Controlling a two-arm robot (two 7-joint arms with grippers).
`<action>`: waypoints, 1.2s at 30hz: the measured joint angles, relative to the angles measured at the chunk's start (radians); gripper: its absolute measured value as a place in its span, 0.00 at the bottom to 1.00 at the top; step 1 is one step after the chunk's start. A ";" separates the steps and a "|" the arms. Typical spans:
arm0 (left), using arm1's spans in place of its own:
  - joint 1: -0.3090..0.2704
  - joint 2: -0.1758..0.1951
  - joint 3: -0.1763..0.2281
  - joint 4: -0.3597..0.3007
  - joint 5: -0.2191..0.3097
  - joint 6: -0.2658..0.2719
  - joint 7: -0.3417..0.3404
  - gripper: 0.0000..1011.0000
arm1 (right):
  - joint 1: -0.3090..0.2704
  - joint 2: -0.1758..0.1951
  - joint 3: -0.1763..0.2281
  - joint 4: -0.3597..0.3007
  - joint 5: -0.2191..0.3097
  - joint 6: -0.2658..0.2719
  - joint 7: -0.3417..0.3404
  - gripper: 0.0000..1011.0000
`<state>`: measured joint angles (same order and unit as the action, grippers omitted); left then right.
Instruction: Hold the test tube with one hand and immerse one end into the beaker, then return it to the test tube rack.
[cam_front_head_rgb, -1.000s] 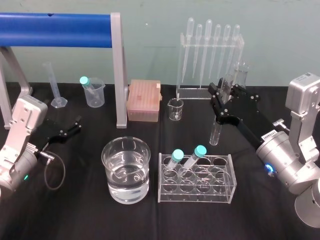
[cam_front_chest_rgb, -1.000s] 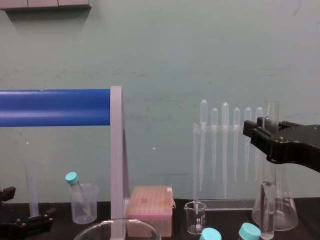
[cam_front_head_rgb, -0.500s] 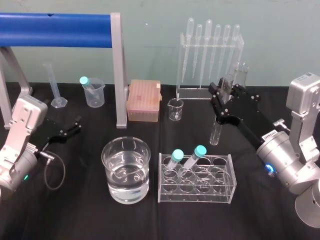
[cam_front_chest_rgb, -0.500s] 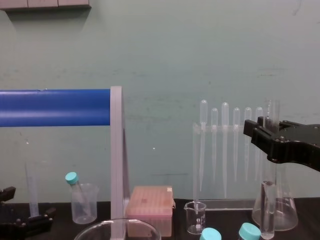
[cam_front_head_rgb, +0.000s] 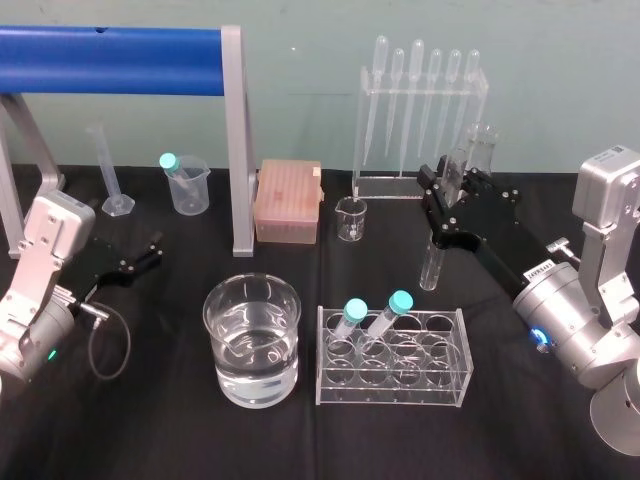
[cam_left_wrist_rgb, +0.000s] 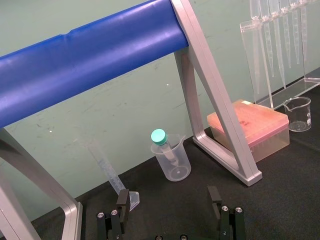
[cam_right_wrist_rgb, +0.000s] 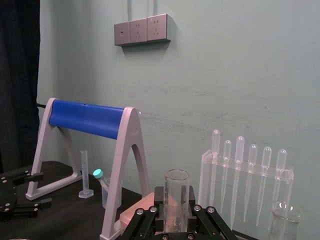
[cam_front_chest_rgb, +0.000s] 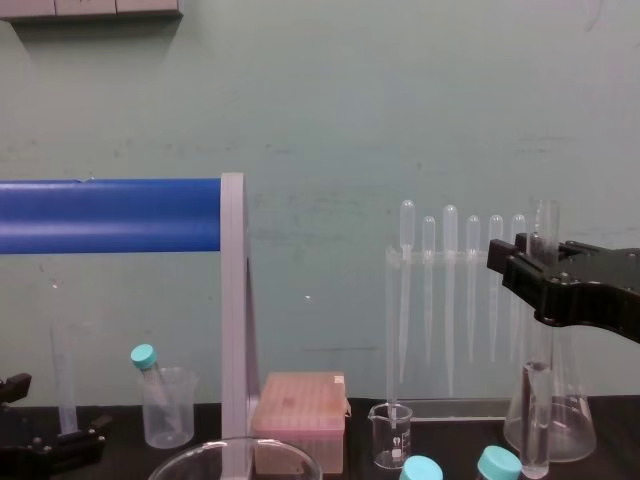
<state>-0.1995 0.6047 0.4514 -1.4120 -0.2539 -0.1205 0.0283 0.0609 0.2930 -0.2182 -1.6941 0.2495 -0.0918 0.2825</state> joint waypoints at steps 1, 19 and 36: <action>0.000 0.000 0.000 0.000 0.000 0.000 0.000 0.99 | 0.000 0.000 0.000 0.000 0.000 0.000 0.000 0.24; 0.000 0.000 0.000 0.000 0.000 0.000 0.000 0.99 | 0.000 0.000 0.000 0.000 0.000 0.000 0.000 0.24; 0.000 0.000 0.000 0.000 0.000 0.000 0.000 0.99 | 0.081 0.015 0.013 0.015 0.106 0.010 0.079 0.24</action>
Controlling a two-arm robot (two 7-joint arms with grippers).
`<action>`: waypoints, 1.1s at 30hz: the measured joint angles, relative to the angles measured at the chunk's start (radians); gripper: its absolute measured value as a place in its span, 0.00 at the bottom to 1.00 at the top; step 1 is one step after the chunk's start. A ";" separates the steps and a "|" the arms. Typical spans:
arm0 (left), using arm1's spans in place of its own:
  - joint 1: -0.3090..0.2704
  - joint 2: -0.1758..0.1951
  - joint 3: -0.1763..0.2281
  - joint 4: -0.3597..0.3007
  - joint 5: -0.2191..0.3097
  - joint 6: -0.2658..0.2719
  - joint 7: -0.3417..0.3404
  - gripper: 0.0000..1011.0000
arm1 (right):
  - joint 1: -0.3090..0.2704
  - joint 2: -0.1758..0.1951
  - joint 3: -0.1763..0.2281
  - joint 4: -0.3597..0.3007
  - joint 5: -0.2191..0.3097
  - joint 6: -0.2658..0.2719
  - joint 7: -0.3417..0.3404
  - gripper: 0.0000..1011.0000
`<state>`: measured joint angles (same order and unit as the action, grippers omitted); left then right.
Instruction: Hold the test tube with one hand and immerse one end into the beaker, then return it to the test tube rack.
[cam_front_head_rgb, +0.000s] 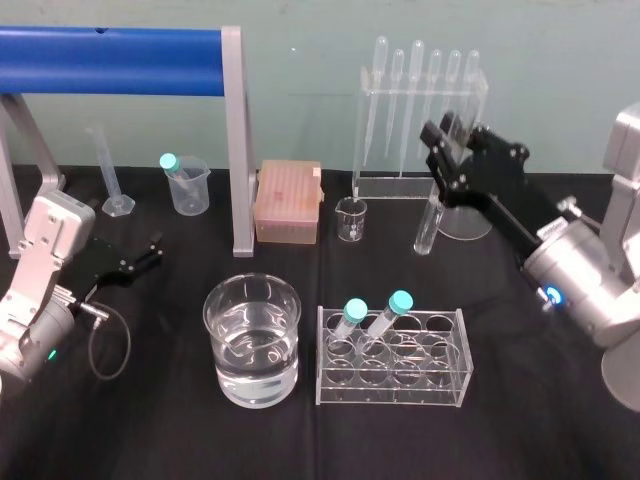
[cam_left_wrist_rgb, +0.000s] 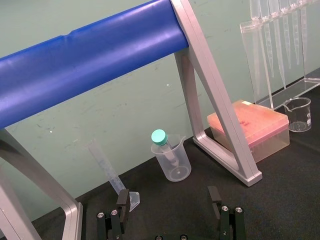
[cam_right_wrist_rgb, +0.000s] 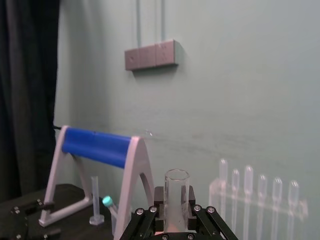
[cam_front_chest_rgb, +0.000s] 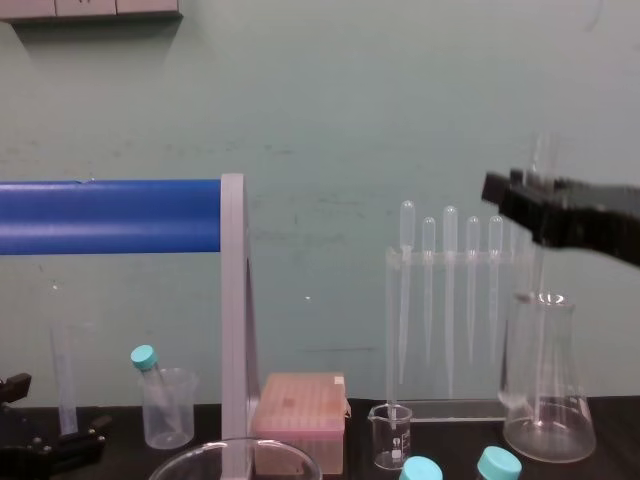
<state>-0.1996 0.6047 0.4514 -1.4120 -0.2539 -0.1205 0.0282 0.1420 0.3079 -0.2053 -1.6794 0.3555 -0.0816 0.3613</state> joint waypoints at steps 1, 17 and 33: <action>0.000 0.000 0.000 0.000 0.000 0.000 0.000 0.99 | 0.008 0.003 -0.001 0.000 0.006 0.001 0.006 0.24; 0.000 0.000 0.000 0.000 0.000 0.000 0.000 0.99 | 0.229 0.032 -0.141 0.098 0.094 0.053 0.215 0.24; 0.000 0.000 0.000 0.000 0.000 0.000 0.000 0.99 | 0.320 0.008 -0.258 0.127 0.172 0.063 0.338 0.24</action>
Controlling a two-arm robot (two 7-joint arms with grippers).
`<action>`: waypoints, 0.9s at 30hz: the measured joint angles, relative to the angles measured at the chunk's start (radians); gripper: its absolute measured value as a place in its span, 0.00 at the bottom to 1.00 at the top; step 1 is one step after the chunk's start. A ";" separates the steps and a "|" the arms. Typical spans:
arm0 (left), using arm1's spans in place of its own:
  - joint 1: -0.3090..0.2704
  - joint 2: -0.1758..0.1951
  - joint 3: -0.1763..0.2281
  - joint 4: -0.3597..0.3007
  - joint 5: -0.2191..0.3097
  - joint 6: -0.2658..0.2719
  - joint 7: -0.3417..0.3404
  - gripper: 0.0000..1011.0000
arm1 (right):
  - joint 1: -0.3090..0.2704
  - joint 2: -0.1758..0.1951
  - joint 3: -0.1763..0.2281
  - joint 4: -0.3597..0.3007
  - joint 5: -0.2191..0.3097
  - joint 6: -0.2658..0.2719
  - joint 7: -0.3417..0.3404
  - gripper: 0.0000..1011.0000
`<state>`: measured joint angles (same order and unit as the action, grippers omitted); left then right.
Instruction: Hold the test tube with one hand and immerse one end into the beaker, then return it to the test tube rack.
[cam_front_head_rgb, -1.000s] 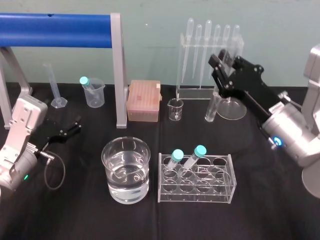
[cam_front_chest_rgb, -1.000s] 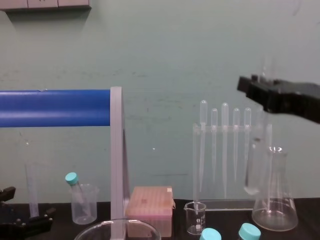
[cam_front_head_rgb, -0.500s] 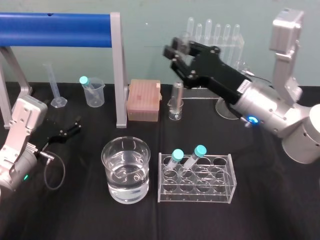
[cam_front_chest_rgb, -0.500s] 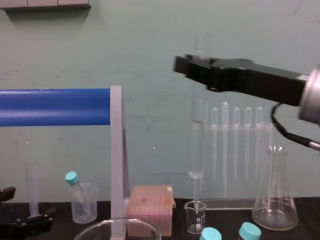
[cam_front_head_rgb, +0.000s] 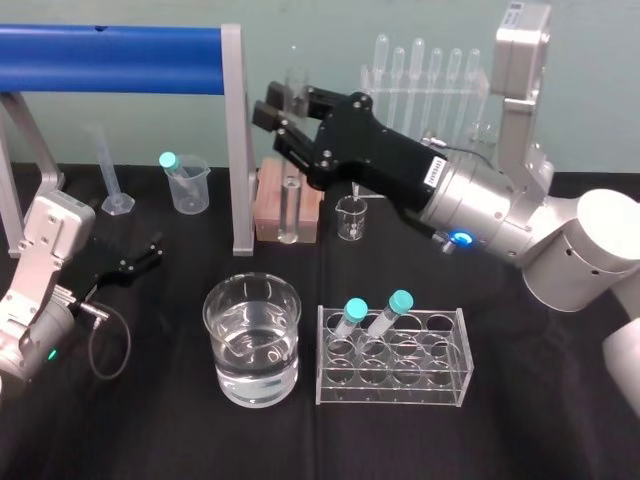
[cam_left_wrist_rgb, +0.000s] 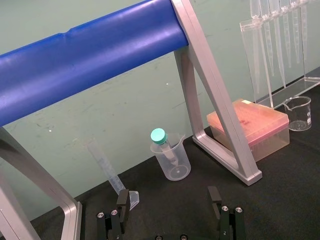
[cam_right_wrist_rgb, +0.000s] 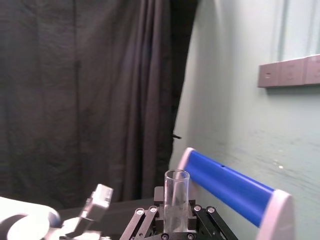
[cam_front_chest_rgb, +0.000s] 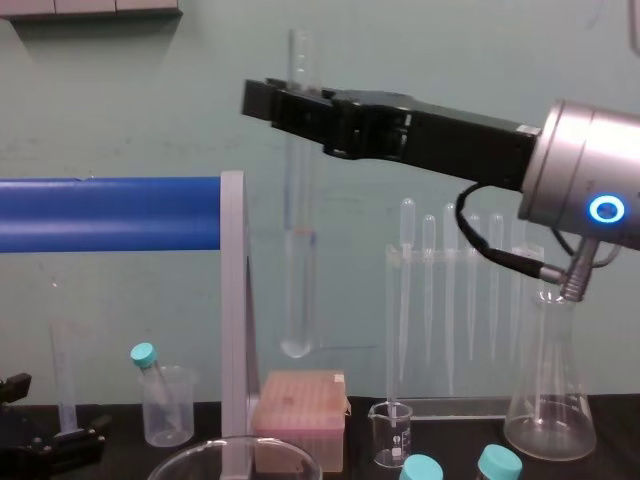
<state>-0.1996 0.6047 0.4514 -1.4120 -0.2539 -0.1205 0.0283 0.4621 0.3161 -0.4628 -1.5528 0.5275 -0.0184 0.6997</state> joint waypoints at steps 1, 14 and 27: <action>0.000 0.000 0.000 0.000 0.000 0.000 0.000 0.99 | 0.002 0.000 -0.004 0.000 0.004 0.001 0.004 0.24; 0.000 0.000 0.000 0.000 0.000 0.000 0.000 0.99 | 0.050 -0.023 -0.087 0.075 0.047 0.012 0.065 0.24; 0.000 0.000 0.000 0.000 0.000 0.000 0.000 0.99 | 0.054 -0.017 -0.147 0.136 0.072 0.023 0.076 0.24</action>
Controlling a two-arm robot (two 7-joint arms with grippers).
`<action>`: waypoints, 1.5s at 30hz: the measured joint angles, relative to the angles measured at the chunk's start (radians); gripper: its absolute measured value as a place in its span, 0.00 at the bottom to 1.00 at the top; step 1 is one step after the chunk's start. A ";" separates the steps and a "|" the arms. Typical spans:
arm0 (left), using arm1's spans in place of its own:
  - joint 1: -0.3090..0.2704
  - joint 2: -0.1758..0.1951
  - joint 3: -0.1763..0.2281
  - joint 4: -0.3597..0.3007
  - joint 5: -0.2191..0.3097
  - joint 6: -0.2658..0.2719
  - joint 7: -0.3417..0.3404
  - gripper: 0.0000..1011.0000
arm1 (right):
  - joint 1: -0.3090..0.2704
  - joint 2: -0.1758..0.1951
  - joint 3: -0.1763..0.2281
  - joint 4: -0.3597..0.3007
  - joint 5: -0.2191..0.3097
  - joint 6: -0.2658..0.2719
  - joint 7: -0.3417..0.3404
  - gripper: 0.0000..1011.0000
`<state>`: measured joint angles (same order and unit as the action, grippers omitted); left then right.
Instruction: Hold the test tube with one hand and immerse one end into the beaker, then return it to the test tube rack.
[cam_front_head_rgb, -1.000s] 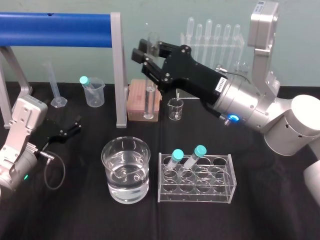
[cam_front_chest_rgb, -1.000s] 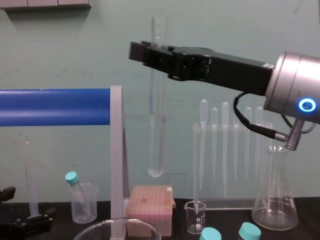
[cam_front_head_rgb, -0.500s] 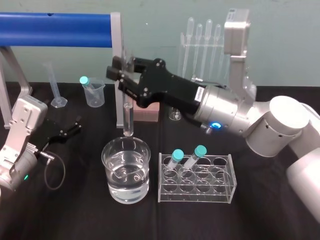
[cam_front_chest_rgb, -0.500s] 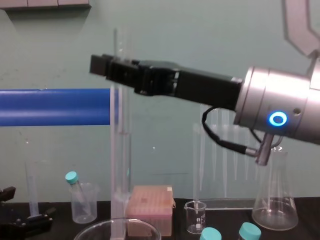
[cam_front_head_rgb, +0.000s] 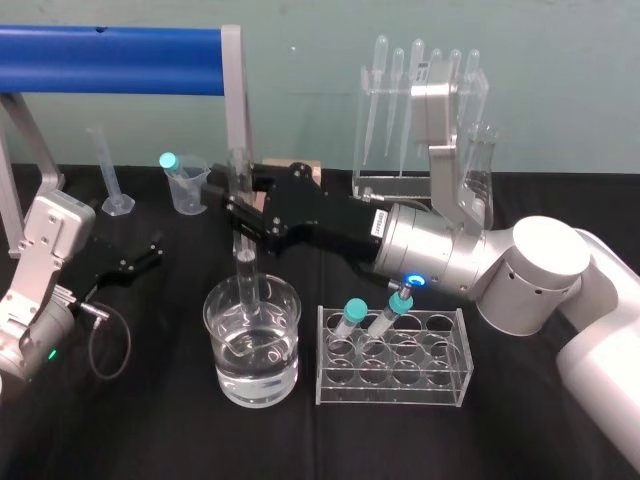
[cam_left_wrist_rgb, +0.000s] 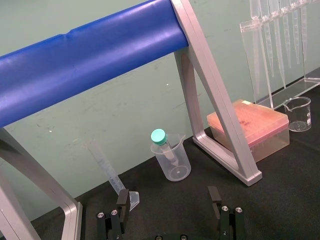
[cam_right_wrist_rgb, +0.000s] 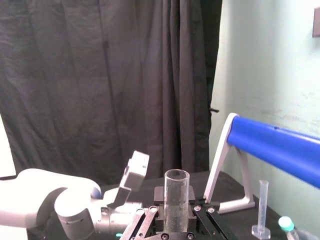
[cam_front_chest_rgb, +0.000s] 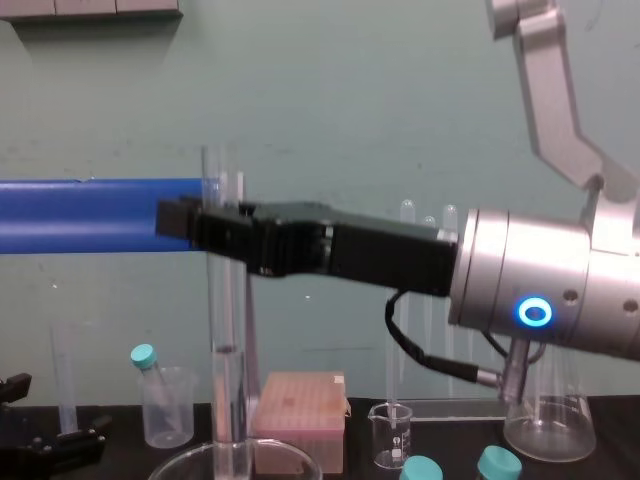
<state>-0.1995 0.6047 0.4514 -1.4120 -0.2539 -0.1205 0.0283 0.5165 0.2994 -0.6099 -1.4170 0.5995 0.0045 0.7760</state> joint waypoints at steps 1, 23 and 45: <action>0.000 0.000 0.000 0.000 0.000 0.000 0.000 0.99 | 0.000 0.000 0.000 0.000 0.000 0.000 0.000 0.24; 0.000 0.000 0.000 0.000 0.000 0.000 0.000 0.99 | 0.056 -0.019 -0.084 0.137 0.005 -0.032 0.004 0.24; 0.000 0.000 0.000 0.000 0.000 0.000 0.000 0.99 | 0.061 0.000 -0.111 0.146 -0.012 -0.002 -0.009 0.24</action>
<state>-0.1995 0.6047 0.4514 -1.4120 -0.2539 -0.1205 0.0283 0.5771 0.2991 -0.7204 -1.2706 0.5874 0.0027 0.7668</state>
